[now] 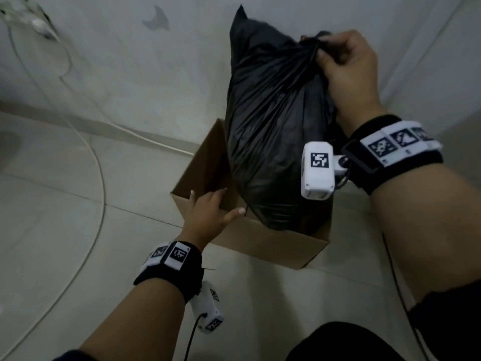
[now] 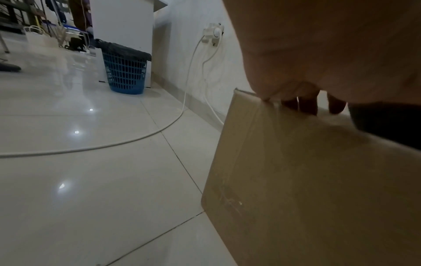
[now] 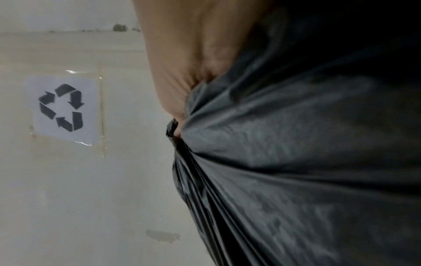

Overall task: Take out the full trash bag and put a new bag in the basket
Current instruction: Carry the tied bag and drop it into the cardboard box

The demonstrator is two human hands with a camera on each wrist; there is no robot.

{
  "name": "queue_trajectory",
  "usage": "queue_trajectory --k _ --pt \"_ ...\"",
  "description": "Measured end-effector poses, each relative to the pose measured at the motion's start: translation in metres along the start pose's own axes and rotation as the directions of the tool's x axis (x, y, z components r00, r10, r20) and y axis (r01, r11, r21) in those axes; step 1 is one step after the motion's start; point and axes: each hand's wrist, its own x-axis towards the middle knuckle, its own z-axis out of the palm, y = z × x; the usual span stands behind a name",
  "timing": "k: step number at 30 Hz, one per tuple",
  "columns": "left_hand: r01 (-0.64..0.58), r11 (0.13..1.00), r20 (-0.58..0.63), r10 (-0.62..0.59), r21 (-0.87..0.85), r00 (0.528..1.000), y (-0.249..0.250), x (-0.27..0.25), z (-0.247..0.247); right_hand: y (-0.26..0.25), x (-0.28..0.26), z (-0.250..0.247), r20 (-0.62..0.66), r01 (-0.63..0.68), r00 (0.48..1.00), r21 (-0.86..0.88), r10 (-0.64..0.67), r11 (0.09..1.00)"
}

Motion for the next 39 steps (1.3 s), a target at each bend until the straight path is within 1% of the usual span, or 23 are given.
queue_trajectory --k 3,4,6,8,13,15,18,21,23,24,25,27,28,29,30,31,32,33,34,36,39 --pt "-0.090 0.980 0.017 0.088 0.180 0.996 -0.009 -0.002 0.009 -0.005 0.007 0.000 0.052 0.056 0.997 -0.007 -0.056 0.998" --pt "-0.101 0.975 0.006 0.101 0.201 0.995 -0.011 -0.001 0.012 -0.006 0.006 0.001 0.072 0.054 0.996 -0.014 -0.053 0.998" --pt "-0.102 0.980 -0.060 0.114 0.171 0.992 -0.014 0.000 0.015 -0.002 -0.001 0.007 0.112 0.037 0.993 -0.027 -0.034 0.999" --pt "-0.089 0.987 -0.114 0.105 0.132 0.988 -0.016 0.002 0.020 0.012 -0.015 0.016 0.152 -0.013 0.988 -0.030 0.017 0.999" --pt "-0.068 0.983 -0.153 0.094 0.173 0.984 -0.019 0.002 0.028 0.066 -0.066 0.027 0.249 -0.177 0.948 -0.104 0.198 0.979" --pt "-0.068 0.984 -0.163 0.094 0.163 0.982 -0.018 0.003 0.030 0.084 -0.085 0.028 0.264 -0.194 0.935 -0.181 0.237 0.964" --pt "-0.083 0.986 -0.214 0.114 0.147 0.970 -0.019 0.001 0.032 0.106 -0.107 0.027 0.284 -0.235 0.910 -0.246 0.302 0.940" --pt "-0.097 0.984 -0.255 0.132 0.148 0.958 -0.020 0.001 0.034 0.121 -0.125 0.024 0.311 -0.290 0.869 -0.313 0.386 0.904" --pt "-0.100 0.983 -0.251 0.136 0.152 0.958 -0.020 0.001 0.034 0.125 -0.135 0.023 0.325 -0.294 0.833 -0.424 0.447 0.856" --pt "-0.101 0.983 -0.247 0.137 0.152 0.959 -0.021 0.002 0.034 0.127 -0.138 0.022 0.334 -0.275 0.809 -0.512 0.484 0.814" --pt "-0.103 0.983 -0.246 0.139 0.152 0.959 -0.021 0.002 0.034 0.128 -0.139 0.022 0.344 -0.230 0.781 -0.617 0.521 0.753" --pt "-0.107 0.983 -0.250 0.141 0.148 0.958 -0.021 0.001 0.034 0.128 -0.137 0.020 0.407 -0.050 0.713 -0.782 0.570 0.621" --pt "-0.108 0.983 -0.253 0.143 0.146 0.957 -0.021 0.000 0.034 0.124 -0.138 0.020 0.461 0.042 0.670 -0.806 0.582 0.590" --pt "-0.110 0.983 -0.256 0.145 0.145 0.956 -0.020 -0.001 0.034 0.120 -0.139 0.021 0.523 0.111 0.615 -0.799 0.590 0.592" --pt "-0.112 0.983 -0.261 0.147 0.144 0.954 -0.020 -0.001 0.034 0.116 -0.143 0.023 0.582 0.145 0.544 -0.775 0.604 0.616" --pt "-0.112 0.983 -0.264 0.148 0.148 0.953 -0.019 -0.001 0.033 0.114 -0.147 0.024 0.625 0.151 0.465 -0.753 0.626 0.640" --pt "-0.110 0.982 -0.265 0.149 0.154 0.953 -0.019 -0.001 0.033 0.113 -0.152 0.025 0.647 0.157 0.392 -0.748 0.654 0.645" --pt "-0.107 0.981 -0.263 0.148 0.164 0.953 -0.019 -0.001 0.033 0.113 -0.156 0.026 0.647 0.187 0.333 -0.759 0.686 0.624" --pt "-0.101 0.980 -0.262 0.145 0.174 0.954 -0.019 -0.001 0.033 0.115 -0.158 0.026 0.627 0.228 0.292 -0.779 0.722 0.584" --pt "-0.094 0.979 -0.264 0.141 0.183 0.954 -0.018 -0.001 0.033 0.118 -0.156 0.027 0.580 0.302 0.245 -0.807 0.777 0.508" --pt "-0.097 0.980 -0.296 0.145 0.171 0.944 -0.015 -0.002 0.033 0.125 -0.147 0.029 0.532 0.401 0.193 -0.809 0.824 0.429"
